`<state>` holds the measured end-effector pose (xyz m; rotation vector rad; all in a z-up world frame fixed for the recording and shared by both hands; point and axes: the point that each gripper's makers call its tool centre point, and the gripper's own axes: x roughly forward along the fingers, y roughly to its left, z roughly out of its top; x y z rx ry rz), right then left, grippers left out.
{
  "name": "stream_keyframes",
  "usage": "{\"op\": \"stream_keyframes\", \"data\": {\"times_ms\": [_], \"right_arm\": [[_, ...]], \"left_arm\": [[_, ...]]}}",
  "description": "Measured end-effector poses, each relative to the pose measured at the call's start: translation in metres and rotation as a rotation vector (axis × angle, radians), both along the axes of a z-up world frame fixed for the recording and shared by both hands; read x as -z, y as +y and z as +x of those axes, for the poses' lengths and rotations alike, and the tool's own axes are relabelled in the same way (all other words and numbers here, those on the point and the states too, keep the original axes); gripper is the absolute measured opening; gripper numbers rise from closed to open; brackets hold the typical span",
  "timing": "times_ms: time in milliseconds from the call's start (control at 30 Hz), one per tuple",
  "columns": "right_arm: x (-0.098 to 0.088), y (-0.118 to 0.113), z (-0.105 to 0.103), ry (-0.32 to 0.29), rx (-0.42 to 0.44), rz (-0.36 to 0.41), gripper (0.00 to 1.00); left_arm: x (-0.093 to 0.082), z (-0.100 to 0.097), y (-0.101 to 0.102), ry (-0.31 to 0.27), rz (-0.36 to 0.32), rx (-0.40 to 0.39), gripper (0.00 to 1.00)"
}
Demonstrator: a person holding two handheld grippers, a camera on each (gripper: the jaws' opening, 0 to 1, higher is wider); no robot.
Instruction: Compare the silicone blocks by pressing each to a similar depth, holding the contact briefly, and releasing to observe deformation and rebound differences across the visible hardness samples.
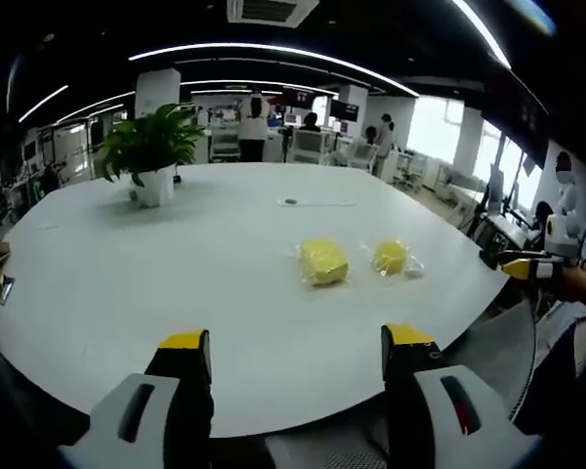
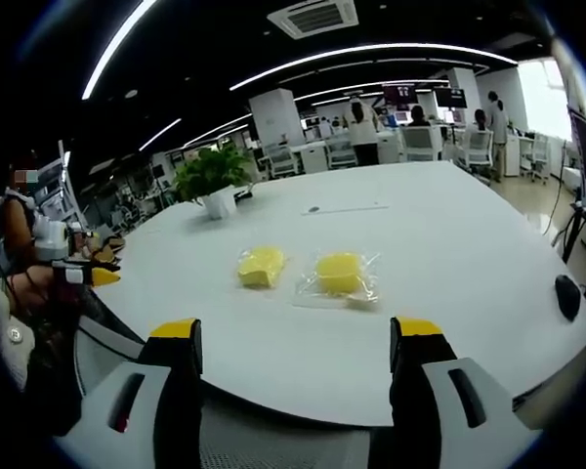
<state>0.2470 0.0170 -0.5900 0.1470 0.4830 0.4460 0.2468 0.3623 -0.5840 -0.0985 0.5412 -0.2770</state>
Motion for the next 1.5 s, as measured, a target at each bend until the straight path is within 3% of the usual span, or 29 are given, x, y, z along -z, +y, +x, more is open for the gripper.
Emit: {"op": "stream_keyframes", "data": {"times_ms": [500, 1100, 1500], "right_arm": [[0.005, 0.002, 0.010, 0.029, 0.003, -0.010, 0.74], [0.013, 0.002, 0.027, 0.064, 0.018, -0.018, 0.73], [0.021, 0.000, 0.033, 0.095, 0.038, -0.025, 0.73]], "left_arm": [[-0.002, 0.039, 0.003, 0.003, -0.119, -0.010, 0.70], [0.001, 0.088, -0.004, 0.001, -0.204, -0.020, 0.69], [0.012, 0.121, -0.014, 0.023, -0.269, -0.028, 0.69]]}}
